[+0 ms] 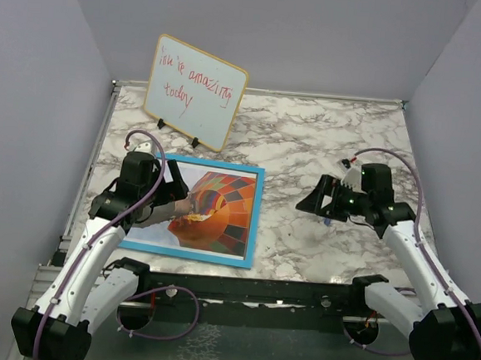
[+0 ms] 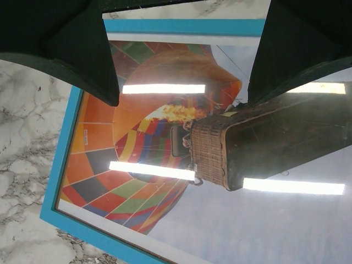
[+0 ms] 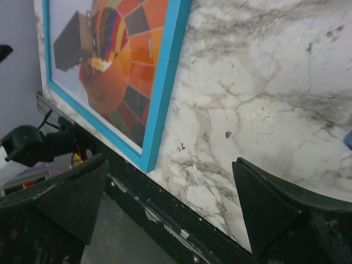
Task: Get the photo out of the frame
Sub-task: Adjust the distractor at the center of the board.
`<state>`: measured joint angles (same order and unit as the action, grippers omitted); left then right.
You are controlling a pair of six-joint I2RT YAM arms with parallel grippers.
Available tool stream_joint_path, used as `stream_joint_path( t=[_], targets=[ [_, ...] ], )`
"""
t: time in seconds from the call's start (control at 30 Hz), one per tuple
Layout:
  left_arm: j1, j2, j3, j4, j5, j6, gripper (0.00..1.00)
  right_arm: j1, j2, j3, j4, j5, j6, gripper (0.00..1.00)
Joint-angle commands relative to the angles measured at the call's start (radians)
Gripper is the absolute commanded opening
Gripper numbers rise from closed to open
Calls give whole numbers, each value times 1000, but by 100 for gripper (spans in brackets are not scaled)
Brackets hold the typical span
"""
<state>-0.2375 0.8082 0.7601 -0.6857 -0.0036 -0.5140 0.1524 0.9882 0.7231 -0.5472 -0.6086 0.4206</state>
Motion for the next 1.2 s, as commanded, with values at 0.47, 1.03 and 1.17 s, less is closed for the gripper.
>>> stream_joint_path(
  t=[0.47, 1.03, 1.17],
  targets=[
    [-3, -116, -37, 21, -170, -84, 99, 414, 176, 175, -141, 692, 275, 100],
    [-1, -81, -53, 63, -129, -62, 99, 683, 507, 285, 338, 442, 432, 89],
    [23, -128, -53, 55, -184, -81, 99, 688, 666, 423, 406, 480, 437, 88]
  ],
)
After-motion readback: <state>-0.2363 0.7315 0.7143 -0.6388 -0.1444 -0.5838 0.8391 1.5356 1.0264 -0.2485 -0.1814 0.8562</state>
